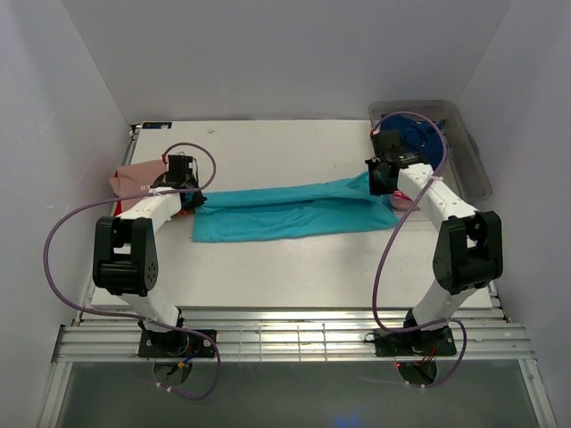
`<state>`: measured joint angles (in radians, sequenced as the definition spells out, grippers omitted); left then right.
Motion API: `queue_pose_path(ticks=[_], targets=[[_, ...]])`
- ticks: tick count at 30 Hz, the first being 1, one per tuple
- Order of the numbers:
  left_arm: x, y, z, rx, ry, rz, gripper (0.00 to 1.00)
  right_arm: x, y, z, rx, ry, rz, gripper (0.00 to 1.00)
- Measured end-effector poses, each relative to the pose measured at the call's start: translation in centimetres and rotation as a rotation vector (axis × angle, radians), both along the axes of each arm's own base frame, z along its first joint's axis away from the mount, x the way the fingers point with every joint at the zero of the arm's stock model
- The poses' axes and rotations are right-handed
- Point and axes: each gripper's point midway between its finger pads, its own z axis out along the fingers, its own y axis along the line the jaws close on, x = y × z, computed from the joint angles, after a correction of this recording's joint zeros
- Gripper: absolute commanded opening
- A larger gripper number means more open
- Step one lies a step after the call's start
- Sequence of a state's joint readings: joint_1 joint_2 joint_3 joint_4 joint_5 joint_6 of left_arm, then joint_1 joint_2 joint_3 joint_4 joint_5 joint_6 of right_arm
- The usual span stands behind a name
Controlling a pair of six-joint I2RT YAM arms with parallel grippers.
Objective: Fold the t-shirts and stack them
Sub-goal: Fold the other side of the tshirt into a rectangle
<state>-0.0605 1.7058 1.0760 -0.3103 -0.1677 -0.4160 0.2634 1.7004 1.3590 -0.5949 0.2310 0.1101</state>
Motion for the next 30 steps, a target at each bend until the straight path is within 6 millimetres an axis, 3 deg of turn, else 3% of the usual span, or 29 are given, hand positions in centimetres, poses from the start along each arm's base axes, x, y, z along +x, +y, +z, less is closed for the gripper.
queue_pose_path(ticks=[3, 4, 7, 12, 16, 19, 22, 25, 28, 30], targets=[[-1.3, -0.4, 0.5, 0.012, 0.013, -0.012, 0.43, -1.1, -0.7, 0.0, -0.021, 0.014, -0.025, 0.11], [-1.5, -0.5, 0.9, 0.019, 0.010, -0.014, 0.53, -1.4, -0.9, 0.0, -0.028, 0.020, -0.032, 0.18], [-2.3, -1.2, 2.1, 0.046, -0.007, -0.021, 0.60, -2.5, -1.6, -0.5, -0.050, 0.045, -0.056, 0.32], [-4.0, -3.0, 5.3, 0.066, -0.068, -0.057, 0.60, -4.6, -2.1, -1.5, -0.068, 0.096, -0.066, 0.37], [-3.5, -3.5, 6.6, 0.055, -0.102, -0.055, 0.47, -5.0, -1.9, -1.2, -0.063, 0.092, -0.068, 0.35], [-2.2, -4.0, 5.8, 0.050, -0.081, -0.046, 0.27, -4.7, -1.6, -0.7, -0.049, 0.063, -0.068, 0.22], [-0.8, -4.6, 3.5, 0.044, -0.028, -0.044, 0.09, -4.1, -1.1, -0.5, -0.024, 0.041, -0.063, 0.21], [-0.3, -5.0, 0.2, 0.037, 0.046, -0.038, 0.06, -3.0, -0.1, -0.9, 0.006, 0.047, -0.047, 0.30], [-0.9, -5.3, -2.9, 0.033, 0.123, -0.038, 0.06, -1.2, 1.3, -1.9, 0.050, 0.050, -0.015, 0.33], [-0.7, -5.4, -3.7, 0.033, 0.139, -0.033, 0.05, -0.5, 2.3, -2.9, 0.078, 0.069, 0.006, 0.34]])
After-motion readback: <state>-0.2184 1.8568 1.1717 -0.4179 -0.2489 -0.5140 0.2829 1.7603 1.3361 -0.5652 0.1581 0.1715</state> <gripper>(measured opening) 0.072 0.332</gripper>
